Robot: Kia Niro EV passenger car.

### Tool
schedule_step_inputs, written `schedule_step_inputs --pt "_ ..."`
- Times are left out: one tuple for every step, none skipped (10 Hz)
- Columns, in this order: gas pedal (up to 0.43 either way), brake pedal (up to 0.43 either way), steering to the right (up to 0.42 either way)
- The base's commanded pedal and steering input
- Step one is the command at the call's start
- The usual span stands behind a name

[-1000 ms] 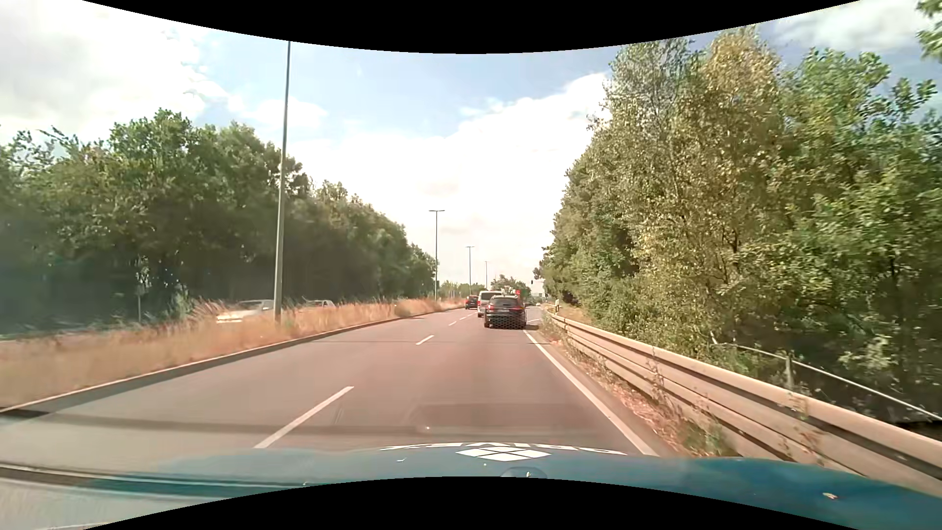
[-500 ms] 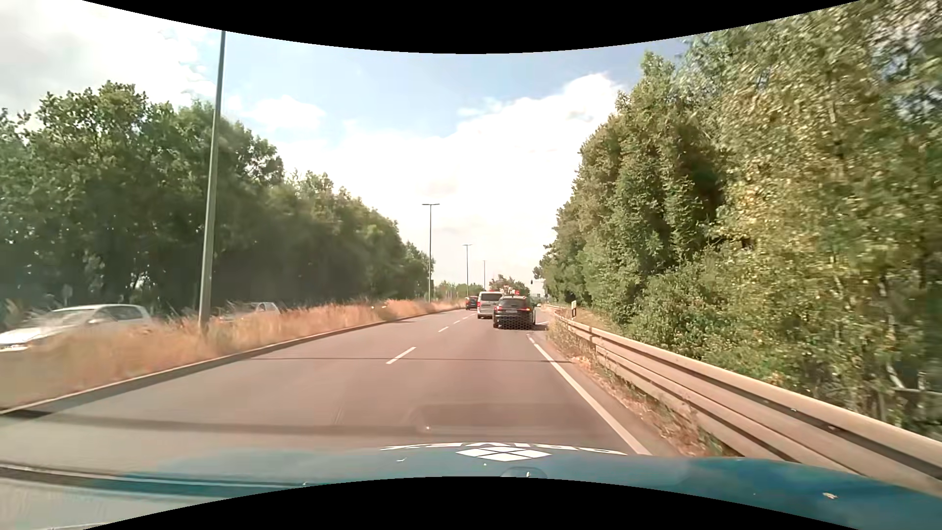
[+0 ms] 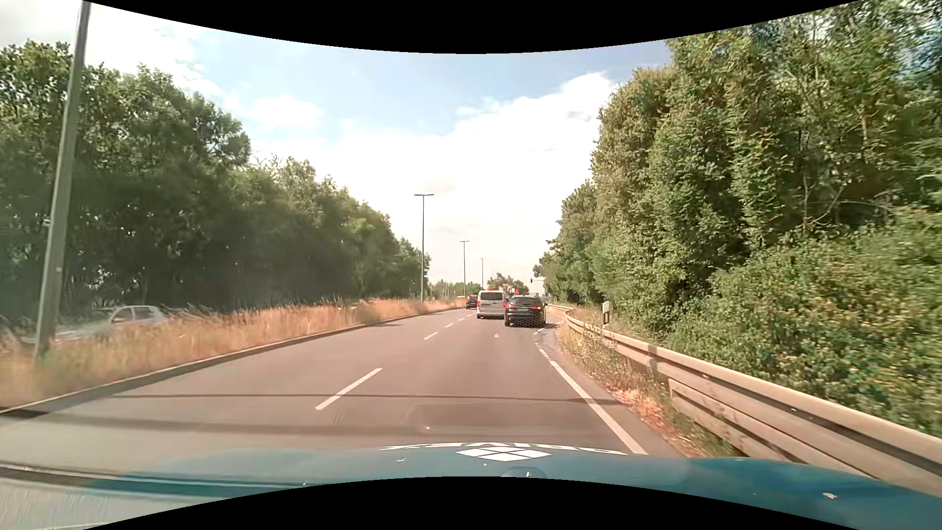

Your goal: Follow the waypoints while adhering to traffic rules and regulations

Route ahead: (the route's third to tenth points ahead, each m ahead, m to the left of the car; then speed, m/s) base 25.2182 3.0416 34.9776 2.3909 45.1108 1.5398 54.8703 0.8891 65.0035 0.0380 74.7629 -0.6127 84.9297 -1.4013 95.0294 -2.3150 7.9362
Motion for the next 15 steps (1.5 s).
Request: schedule_step_inputs --pt "0.299 0.000 0.003" --pt "0.299 0.000 0.003" --pt "0.311 0.000 0.003" --pt "0.311 0.000 0.003" --pt "0.319 0.000 0.003" --pt "0.331 0.000 0.004" --pt "0.331 0.000 0.006" --pt "0.331 0.000 0.012" --pt "0.319 0.000 0.019" --pt "0.319 0.000 0.026" --pt "0.319 0.000 0.031" --pt "0.268 0.000 0.033" --pt "0.228 0.000 0.037" --pt "0.228 0.000 0.046" --pt "0.209 0.000 0.053"
